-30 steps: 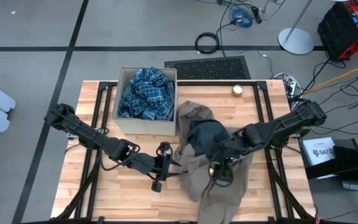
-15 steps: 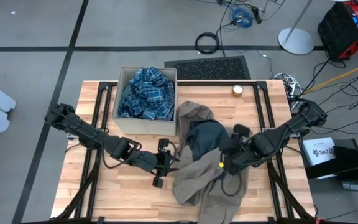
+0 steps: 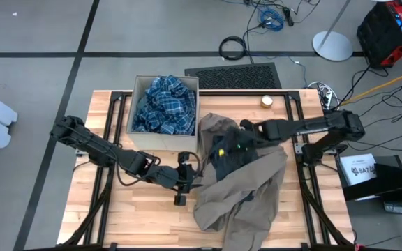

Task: Sort clothes
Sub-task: Put the brown jacket into the laundry organizer

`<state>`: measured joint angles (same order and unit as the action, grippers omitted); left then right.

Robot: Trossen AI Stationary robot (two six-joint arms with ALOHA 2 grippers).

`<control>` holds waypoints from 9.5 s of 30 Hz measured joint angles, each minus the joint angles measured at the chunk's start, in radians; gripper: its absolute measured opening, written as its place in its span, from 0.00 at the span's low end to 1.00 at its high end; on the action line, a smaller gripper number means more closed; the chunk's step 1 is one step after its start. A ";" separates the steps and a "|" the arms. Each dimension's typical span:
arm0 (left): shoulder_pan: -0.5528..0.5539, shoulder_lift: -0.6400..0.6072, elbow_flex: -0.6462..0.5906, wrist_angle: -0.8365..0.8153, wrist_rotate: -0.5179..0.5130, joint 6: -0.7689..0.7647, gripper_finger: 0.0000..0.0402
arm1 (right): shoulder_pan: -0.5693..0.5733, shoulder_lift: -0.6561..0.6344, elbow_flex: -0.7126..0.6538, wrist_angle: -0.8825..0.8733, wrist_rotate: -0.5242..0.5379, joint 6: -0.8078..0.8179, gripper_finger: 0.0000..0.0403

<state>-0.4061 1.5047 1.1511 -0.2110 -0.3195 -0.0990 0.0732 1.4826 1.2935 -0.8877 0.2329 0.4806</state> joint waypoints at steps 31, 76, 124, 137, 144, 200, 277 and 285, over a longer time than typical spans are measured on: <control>0.006 0.000 0.000 -0.047 0.000 0.003 0.37 | 0.055 -0.070 -0.008 0.306 -0.213 -0.017 0.00; -0.137 -0.023 0.156 0.048 -0.099 0.273 0.37 | 0.288 -0.165 0.959 0.605 0.188 -0.824 0.00; -0.089 0.172 -0.220 0.964 -0.525 0.218 0.37 | 0.289 -0.179 0.959 0.550 0.181 -0.784 0.00; -0.096 0.104 -0.210 1.040 -0.569 0.340 0.02 | 0.289 -0.191 0.959 0.442 0.185 -0.706 0.00; -0.107 0.002 -0.159 1.030 -0.659 0.680 0.01 | 0.288 -0.222 0.959 0.101 0.146 -0.422 0.07; 0.053 -0.070 0.345 0.857 -1.141 1.052 0.02 | 0.505 0.509 0.385 0.976 0.543 -0.471 0.31; 0.059 -0.067 0.313 0.787 -1.177 0.986 0.02 | 0.473 0.890 0.737 0.802 1.027 -0.396 0.87; 0.062 -0.067 0.312 0.772 -1.175 0.998 0.02 | 0.428 0.928 0.737 0.775 1.064 -0.401 0.78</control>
<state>-0.3444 1.4380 1.4631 0.5610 -1.4948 0.8993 0.5012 2.4103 2.0300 -0.1131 1.2974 0.0800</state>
